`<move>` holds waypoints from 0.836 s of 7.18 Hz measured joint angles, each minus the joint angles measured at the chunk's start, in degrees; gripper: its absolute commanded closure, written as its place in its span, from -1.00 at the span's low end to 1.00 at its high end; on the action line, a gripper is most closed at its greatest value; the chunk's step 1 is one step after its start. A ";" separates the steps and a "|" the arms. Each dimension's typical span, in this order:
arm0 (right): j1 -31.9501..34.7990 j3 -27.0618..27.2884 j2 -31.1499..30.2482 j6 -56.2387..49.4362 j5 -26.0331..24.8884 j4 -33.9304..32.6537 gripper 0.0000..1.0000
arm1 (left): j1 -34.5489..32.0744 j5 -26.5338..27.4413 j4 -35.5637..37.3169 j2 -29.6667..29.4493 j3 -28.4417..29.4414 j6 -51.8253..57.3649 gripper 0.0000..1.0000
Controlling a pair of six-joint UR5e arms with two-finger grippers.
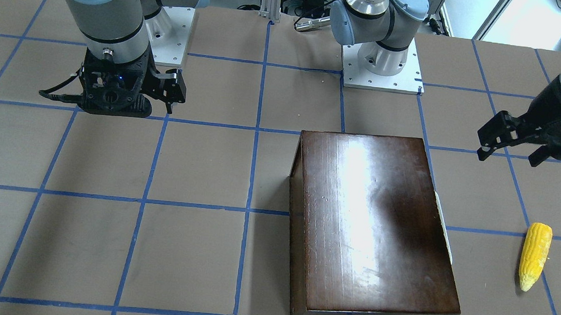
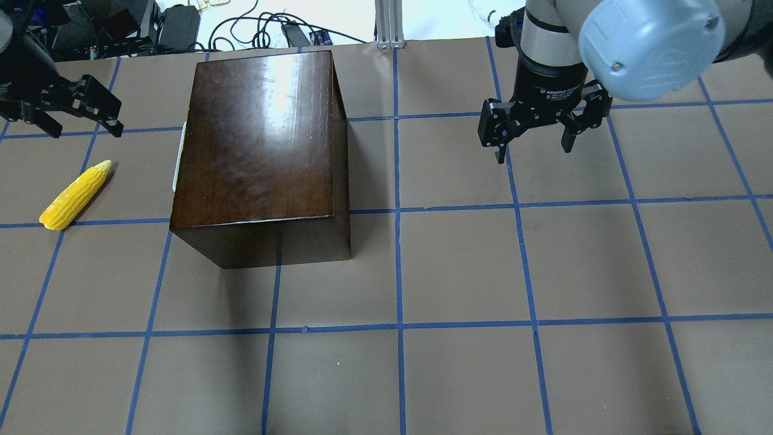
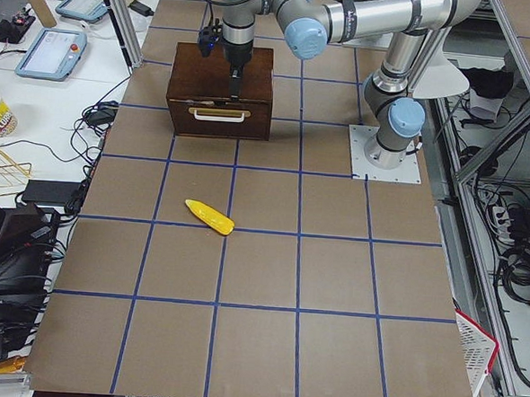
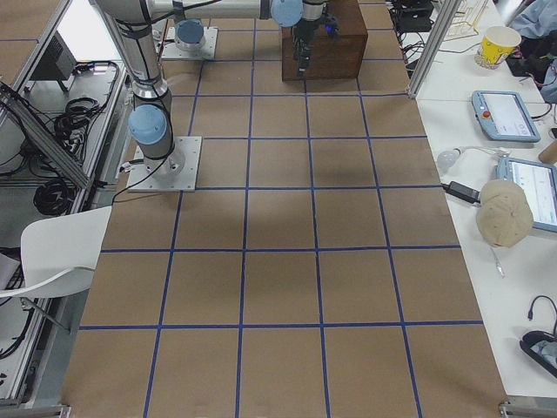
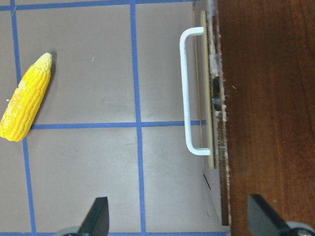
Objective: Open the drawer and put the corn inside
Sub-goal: 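Move the left gripper outward beside the cabinet toward the white drawer handle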
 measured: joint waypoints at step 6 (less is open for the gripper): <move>0.00 0.00 0.00 0.01 0.00 0.00 -1.00 | 8.82 -6.69 3.97 -6.46 -0.12 14.40 -1.00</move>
